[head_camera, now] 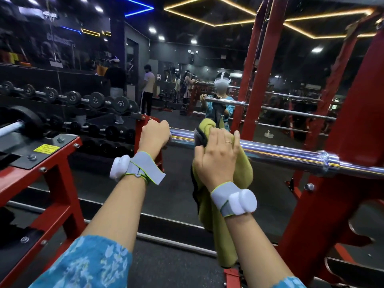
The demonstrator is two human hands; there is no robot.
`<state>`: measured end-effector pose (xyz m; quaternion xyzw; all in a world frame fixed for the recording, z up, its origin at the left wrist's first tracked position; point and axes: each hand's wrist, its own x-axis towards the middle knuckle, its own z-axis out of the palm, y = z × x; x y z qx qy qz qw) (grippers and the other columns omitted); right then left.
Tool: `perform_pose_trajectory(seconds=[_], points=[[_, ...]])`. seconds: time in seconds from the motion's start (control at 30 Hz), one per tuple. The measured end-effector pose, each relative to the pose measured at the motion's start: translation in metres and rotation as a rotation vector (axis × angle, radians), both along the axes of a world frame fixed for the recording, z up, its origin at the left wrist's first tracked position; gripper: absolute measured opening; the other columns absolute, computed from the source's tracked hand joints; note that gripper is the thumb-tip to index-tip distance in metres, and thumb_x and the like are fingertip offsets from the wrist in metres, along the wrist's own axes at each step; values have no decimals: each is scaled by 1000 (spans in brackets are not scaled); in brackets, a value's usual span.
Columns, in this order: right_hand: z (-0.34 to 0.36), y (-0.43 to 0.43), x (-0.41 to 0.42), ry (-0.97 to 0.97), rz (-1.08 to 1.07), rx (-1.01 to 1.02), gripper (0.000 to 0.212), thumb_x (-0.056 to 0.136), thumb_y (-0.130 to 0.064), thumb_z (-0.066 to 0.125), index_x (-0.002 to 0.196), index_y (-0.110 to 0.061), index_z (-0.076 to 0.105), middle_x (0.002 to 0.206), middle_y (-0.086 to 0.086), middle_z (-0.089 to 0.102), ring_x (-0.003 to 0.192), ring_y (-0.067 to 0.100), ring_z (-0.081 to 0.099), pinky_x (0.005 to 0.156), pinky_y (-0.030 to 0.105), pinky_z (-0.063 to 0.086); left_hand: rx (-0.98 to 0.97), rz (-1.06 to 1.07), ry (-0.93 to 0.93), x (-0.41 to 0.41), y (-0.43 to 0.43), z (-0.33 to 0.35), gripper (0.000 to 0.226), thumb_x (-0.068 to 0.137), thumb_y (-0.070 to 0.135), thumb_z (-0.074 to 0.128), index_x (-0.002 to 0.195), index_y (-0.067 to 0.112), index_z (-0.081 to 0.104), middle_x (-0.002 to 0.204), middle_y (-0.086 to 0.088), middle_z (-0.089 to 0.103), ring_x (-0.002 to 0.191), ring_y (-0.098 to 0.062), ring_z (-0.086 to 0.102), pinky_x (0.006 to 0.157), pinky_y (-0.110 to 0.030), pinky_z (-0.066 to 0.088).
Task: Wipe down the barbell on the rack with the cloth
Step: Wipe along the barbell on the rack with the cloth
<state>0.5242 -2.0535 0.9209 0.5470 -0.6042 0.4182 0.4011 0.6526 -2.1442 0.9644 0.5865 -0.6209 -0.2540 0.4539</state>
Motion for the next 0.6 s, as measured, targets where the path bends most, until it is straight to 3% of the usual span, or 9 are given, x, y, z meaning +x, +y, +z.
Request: perform_pose_trajectory(seconds=[0.13, 0.2, 0.37, 0.47, 0.6], points=[[3, -19, 35, 70, 75, 66, 46, 73, -25, 42, 105, 1, 62, 98, 15, 63, 100, 35, 58, 110, 47, 22, -16, 21, 27, -1, 0, -3, 40, 95, 25, 37, 116, -3, 55, 122, -26, 53, 110, -38, 48, 78, -33, 34], [4, -26, 47, 83, 107, 90, 48, 72, -25, 42, 106, 1, 63, 100, 16, 64, 100, 35, 59, 110, 46, 22, -51, -3, 0, 0, 1, -3, 39, 98, 25, 37, 115, -4, 56, 119, -27, 55, 111, -39, 50, 79, -34, 36], [3, -22, 33, 162, 90, 62, 48, 74, -29, 42, 104, 0, 64, 99, 15, 65, 97, 34, 60, 108, 48, 26, -190, 10, -97, -1, 5, -9, 33, 98, 18, 34, 88, -1, 58, 110, -28, 58, 101, -43, 50, 71, -33, 29], [2, -15, 16, 132, 52, 40, 44, 74, -29, 44, 102, 0, 63, 93, 13, 63, 92, 34, 59, 109, 48, 25, -326, 137, -166, -1, 15, -11, 42, 96, 18, 31, 89, -6, 65, 104, -28, 62, 97, -44, 52, 77, -39, 36], [4, -3, -12, 102, 26, -21, 41, 75, -28, 43, 97, 0, 64, 86, 13, 63, 83, 33, 60, 109, 47, 24, -556, 222, -365, -9, 23, -13, 48, 90, 20, 32, 70, -8, 65, 71, -27, 63, 73, -41, 57, 66, -41, 43]])
